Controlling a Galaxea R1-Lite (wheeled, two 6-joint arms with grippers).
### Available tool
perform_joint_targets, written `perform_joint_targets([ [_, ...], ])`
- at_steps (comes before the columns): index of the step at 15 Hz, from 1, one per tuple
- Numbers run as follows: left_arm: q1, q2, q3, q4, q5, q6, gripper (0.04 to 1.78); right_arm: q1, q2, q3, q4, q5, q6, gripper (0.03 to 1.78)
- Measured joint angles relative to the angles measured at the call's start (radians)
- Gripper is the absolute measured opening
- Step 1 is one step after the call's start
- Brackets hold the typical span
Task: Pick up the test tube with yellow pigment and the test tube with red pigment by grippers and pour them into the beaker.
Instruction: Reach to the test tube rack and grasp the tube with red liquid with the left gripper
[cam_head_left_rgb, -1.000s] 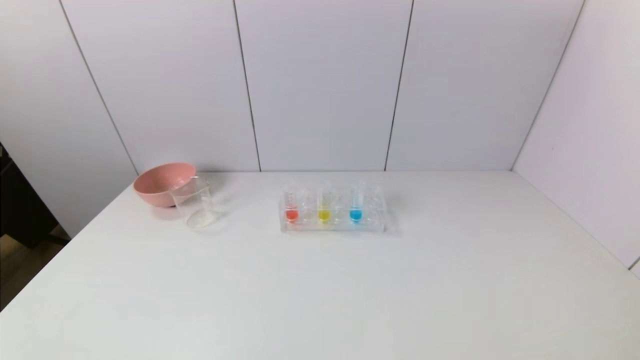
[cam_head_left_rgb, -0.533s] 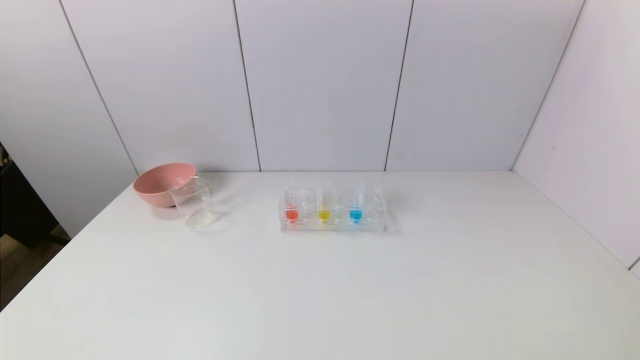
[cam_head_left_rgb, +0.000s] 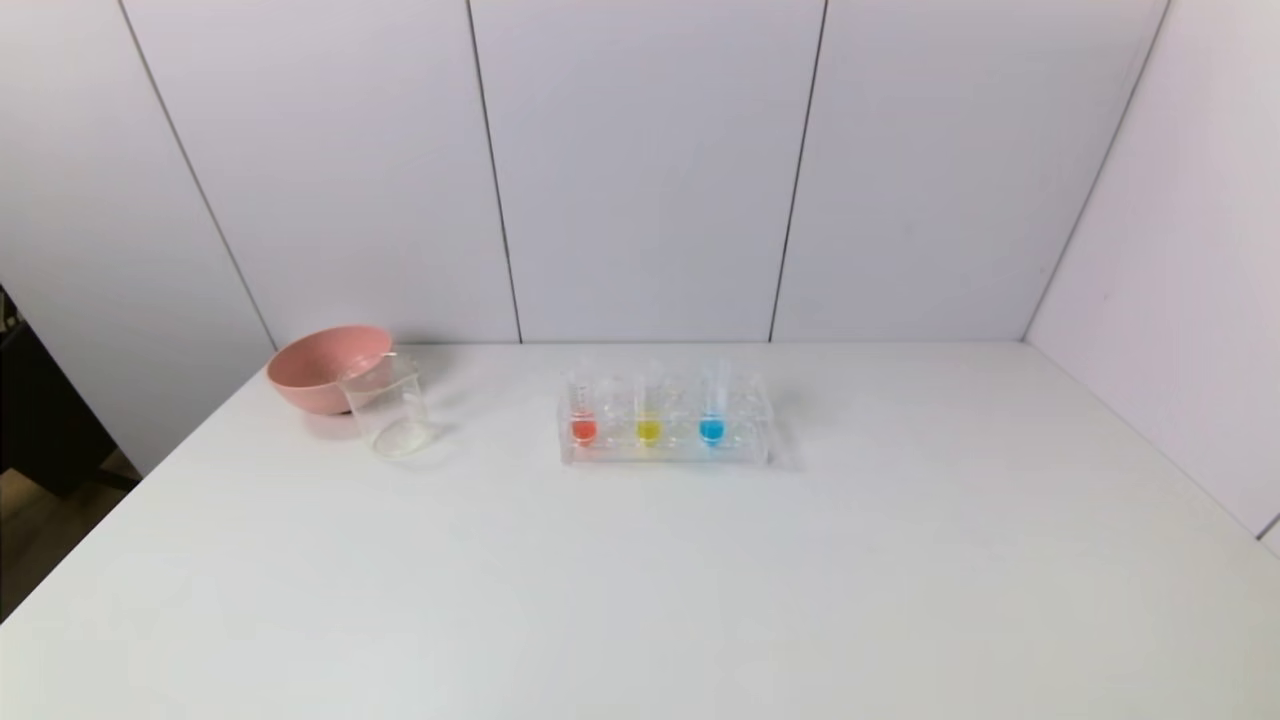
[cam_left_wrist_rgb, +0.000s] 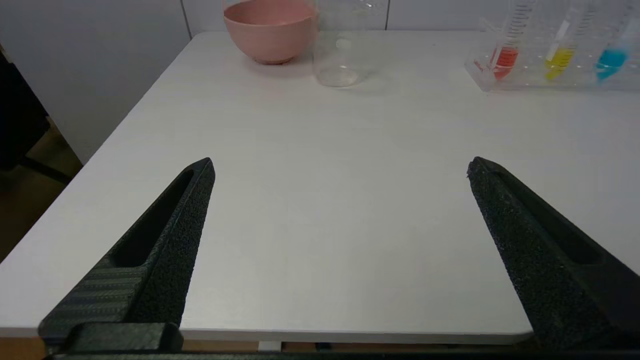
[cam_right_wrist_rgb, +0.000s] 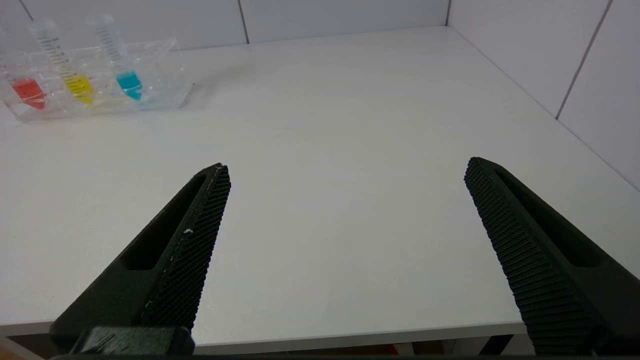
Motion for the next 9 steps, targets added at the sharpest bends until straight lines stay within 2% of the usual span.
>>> perform_joint_targets([
  [4,-0.003,0.231,-0.152,-0.046,-0.070,-0.018,1.76,0.000,0.000,0.000,0.000,0.000,0.000,1.71],
  [9,-0.021,0.688,-0.271,-0.233,-0.169,-0.031,1.76,0.000,0.000,0.000,0.000,0.000,0.000,1.71],
])
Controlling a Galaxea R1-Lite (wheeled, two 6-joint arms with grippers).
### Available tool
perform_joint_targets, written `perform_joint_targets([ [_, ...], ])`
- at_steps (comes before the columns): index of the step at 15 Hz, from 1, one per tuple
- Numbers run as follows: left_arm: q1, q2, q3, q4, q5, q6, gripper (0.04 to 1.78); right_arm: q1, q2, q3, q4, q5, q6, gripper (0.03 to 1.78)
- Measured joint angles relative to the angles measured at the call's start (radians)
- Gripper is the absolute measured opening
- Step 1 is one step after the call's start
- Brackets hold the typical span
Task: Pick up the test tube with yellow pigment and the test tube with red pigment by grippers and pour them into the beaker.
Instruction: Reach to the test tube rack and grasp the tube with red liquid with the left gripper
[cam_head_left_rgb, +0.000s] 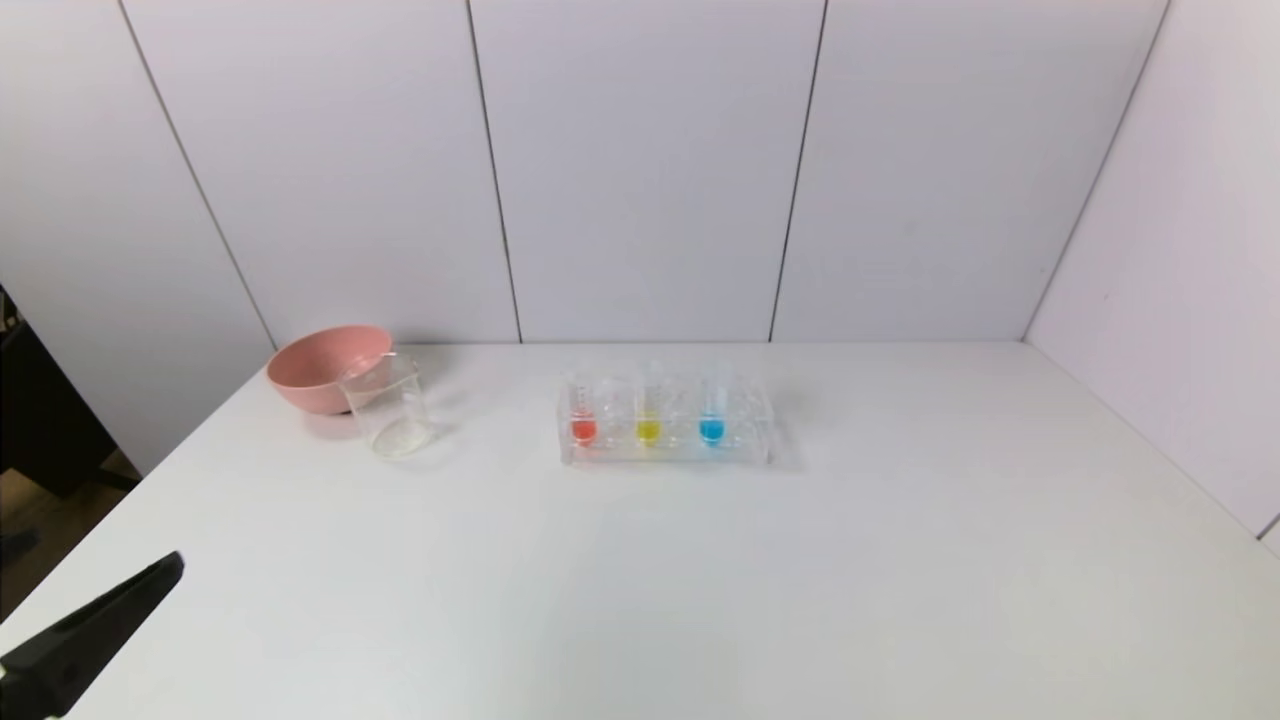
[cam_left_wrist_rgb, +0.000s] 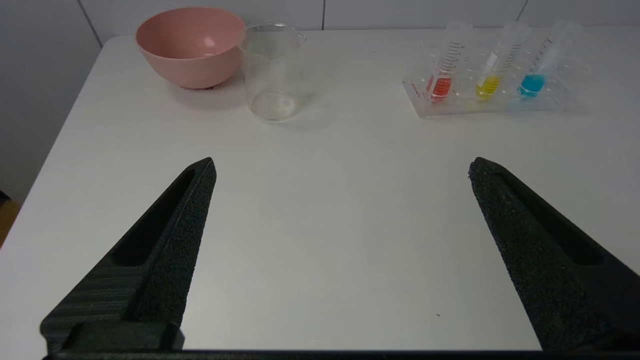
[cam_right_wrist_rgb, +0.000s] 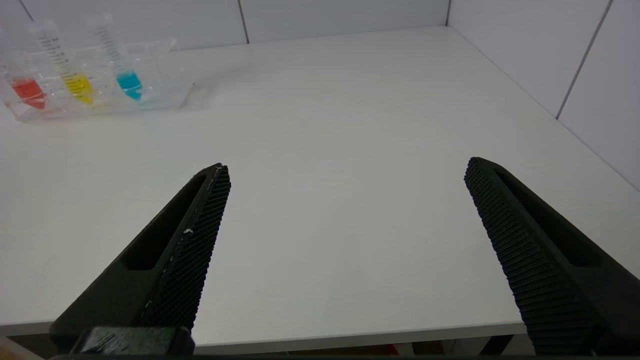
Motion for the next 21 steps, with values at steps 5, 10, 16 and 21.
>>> perform_joint_targets([
  [5,-0.281,0.432,-0.125,-0.207,0.062,-0.017,1.76,0.000,0.000,0.000,0.000,0.000,0.000,1.71],
  [10,-0.613,0.798,-0.275,-0.391,0.419,-0.129,1.76,0.000,0.000,0.000,0.000,0.000,0.000,1.71],
  [16,-0.714,1.162,-0.448,-0.612,0.790,-0.154,1.76,0.000,0.000,0.000,0.000,0.000,0.000,1.71],
  [21,-0.695,1.348,-0.544,-0.746,0.837,-0.112,1.76,0.000,0.000,0.000,0.000,0.000,0.000,1.71],
])
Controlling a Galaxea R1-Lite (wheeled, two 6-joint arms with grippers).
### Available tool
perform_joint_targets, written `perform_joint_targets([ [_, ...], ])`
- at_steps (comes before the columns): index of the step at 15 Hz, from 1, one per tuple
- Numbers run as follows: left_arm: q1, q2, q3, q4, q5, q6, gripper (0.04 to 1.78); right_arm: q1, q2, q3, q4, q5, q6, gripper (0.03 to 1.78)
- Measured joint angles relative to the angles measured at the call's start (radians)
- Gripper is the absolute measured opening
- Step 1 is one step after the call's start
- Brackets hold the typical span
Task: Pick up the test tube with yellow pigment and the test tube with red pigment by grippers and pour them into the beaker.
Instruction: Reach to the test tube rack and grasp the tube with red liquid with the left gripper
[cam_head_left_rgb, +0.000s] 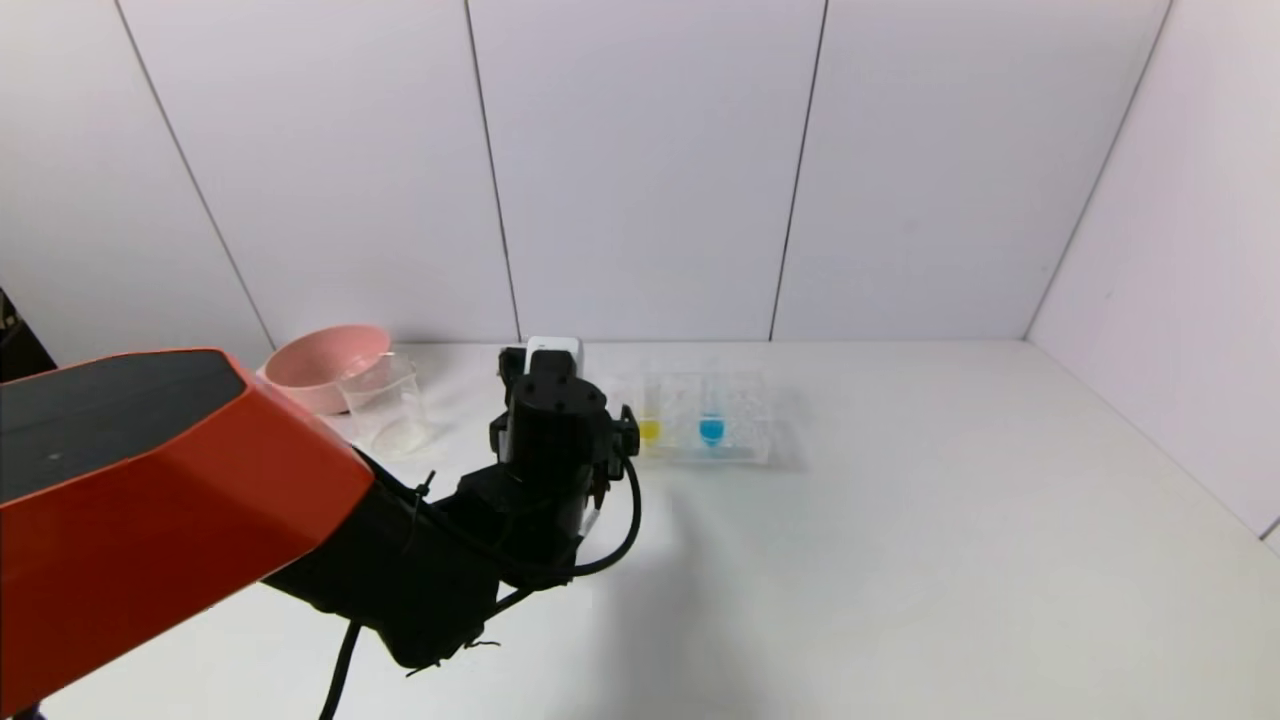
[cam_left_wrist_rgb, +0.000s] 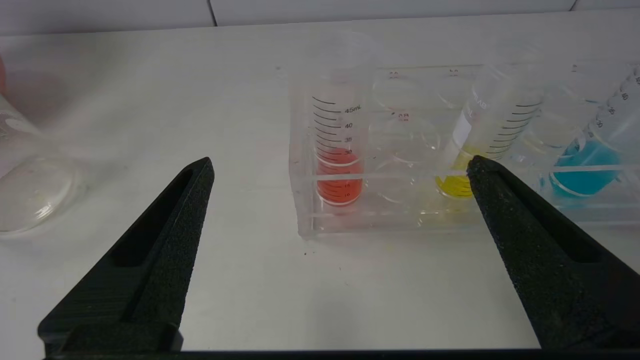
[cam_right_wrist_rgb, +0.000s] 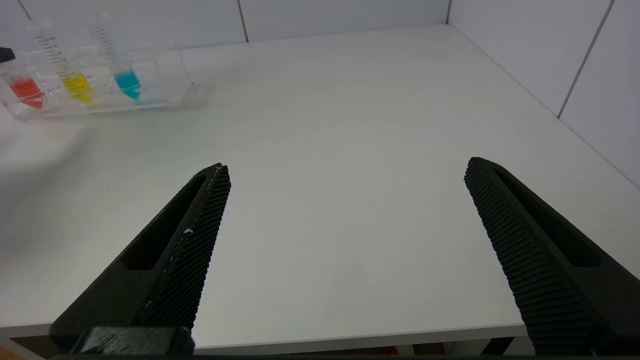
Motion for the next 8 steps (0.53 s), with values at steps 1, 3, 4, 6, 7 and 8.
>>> perform_joint_targets([
  [1,0.012,0.026,-0.020,-0.026,0.000,0.023,1.76,0.000,0.000,0.000,0.000,0.000,0.000,1.71],
  [3,0.034,0.068,-0.046,-0.101,-0.002,0.072,1.76,0.000,0.000,0.000,0.000,0.000,0.000,1.71],
  [4,0.043,0.088,-0.054,-0.139,-0.002,0.090,1.76,0.000,0.000,0.000,0.000,0.000,0.000,1.71],
  [6,0.056,0.123,-0.062,-0.199,-0.008,0.105,1.76,0.000,0.000,0.000,0.000,0.000,0.000,1.71],
  [7,0.058,0.133,-0.063,-0.212,-0.009,0.106,1.76,0.000,0.000,0.000,0.000,0.000,0.000,1.71],
  [8,0.058,0.137,-0.064,-0.214,-0.011,0.107,1.76,0.000,0.000,0.000,0.000,0.000,0.000,1.71],
])
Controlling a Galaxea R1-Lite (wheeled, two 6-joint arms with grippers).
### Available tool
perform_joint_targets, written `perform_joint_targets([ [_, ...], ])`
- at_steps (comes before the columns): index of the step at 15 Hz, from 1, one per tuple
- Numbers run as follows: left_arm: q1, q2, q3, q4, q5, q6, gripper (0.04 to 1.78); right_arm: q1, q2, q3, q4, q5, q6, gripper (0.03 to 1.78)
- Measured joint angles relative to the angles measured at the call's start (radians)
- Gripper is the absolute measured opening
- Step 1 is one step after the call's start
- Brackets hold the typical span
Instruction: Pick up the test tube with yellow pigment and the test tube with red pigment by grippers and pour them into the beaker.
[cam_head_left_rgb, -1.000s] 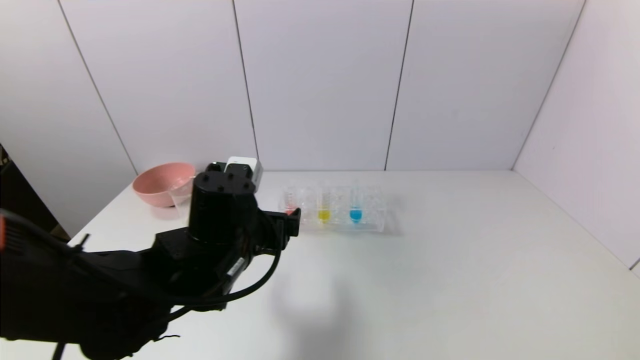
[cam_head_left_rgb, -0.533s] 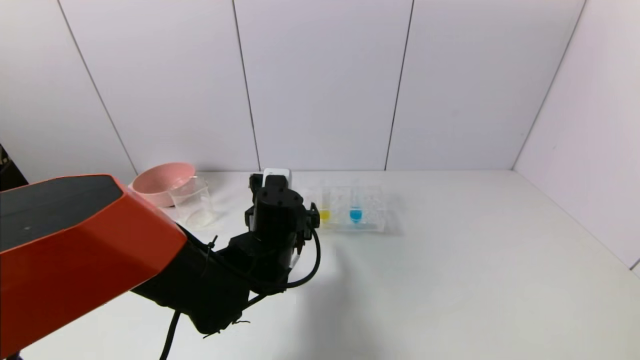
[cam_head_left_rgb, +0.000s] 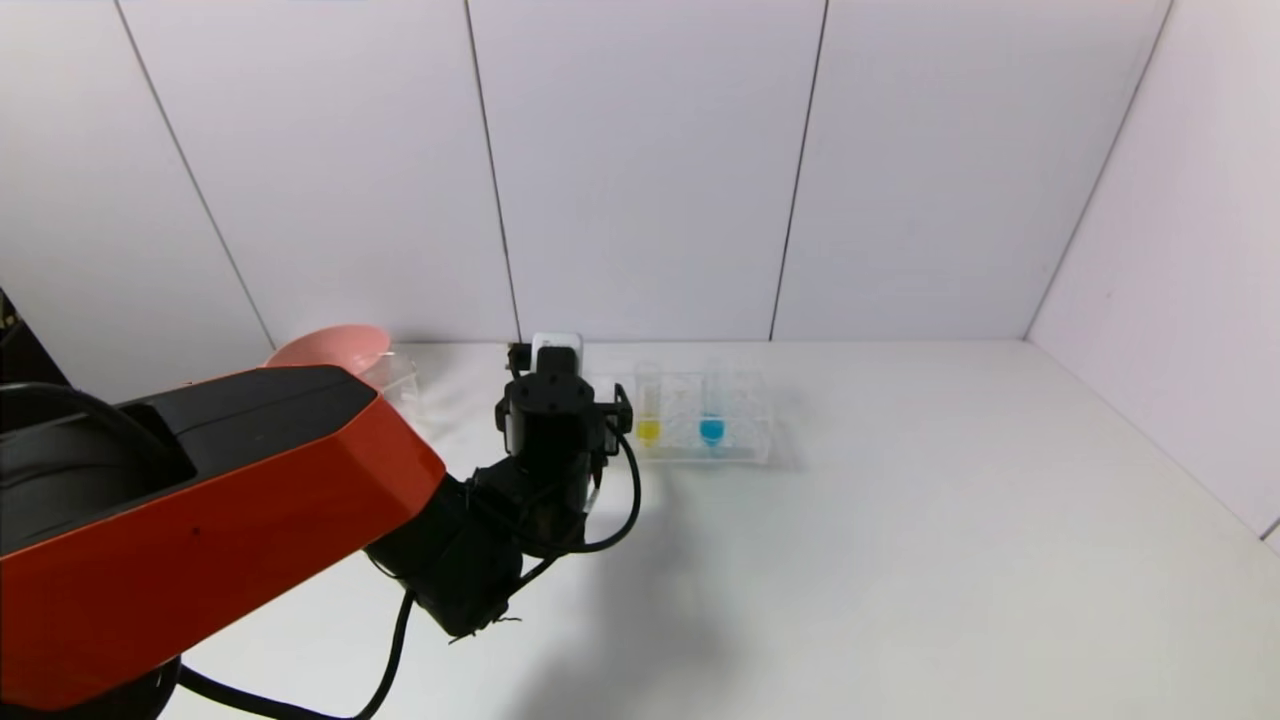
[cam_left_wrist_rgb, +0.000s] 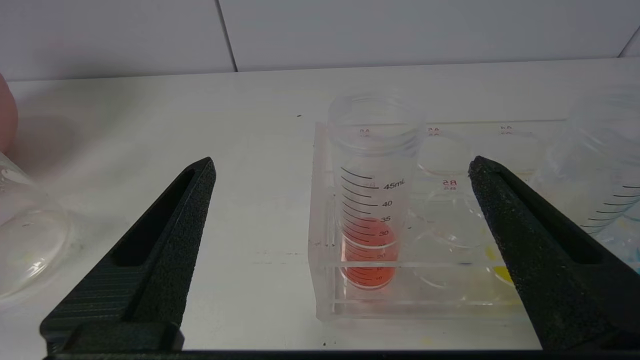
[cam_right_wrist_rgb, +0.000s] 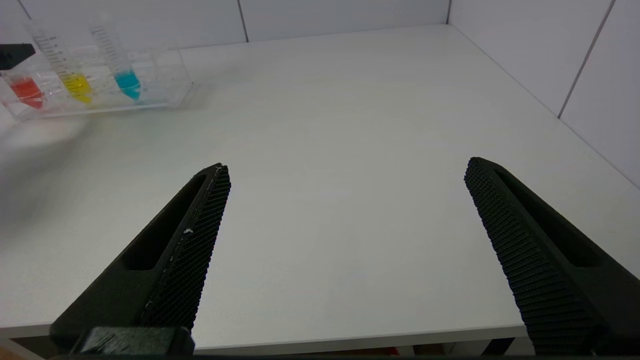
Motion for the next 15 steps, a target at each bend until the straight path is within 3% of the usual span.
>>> perform_joint_targets([
  [2,0.001,-0.001,0.000,0.000,-0.004,0.004,1.67,0.000,0.000,0.000,0.000,0.000,0.000,1.71],
  [5,-0.001,-0.001,-0.001,-0.009,-0.016,0.004,1.35,0.000,0.000,0.000,0.000,0.000,0.000,1.71],
  [10,-0.004,0.008,-0.015,-0.028,-0.018,0.004,0.49,0.000,0.000,0.000,0.000,0.000,0.000,1.71],
  [15,-0.005,0.012,-0.036,-0.031,-0.016,0.006,0.43,0.000,0.000,0.000,0.000,0.000,0.000,1.71],
])
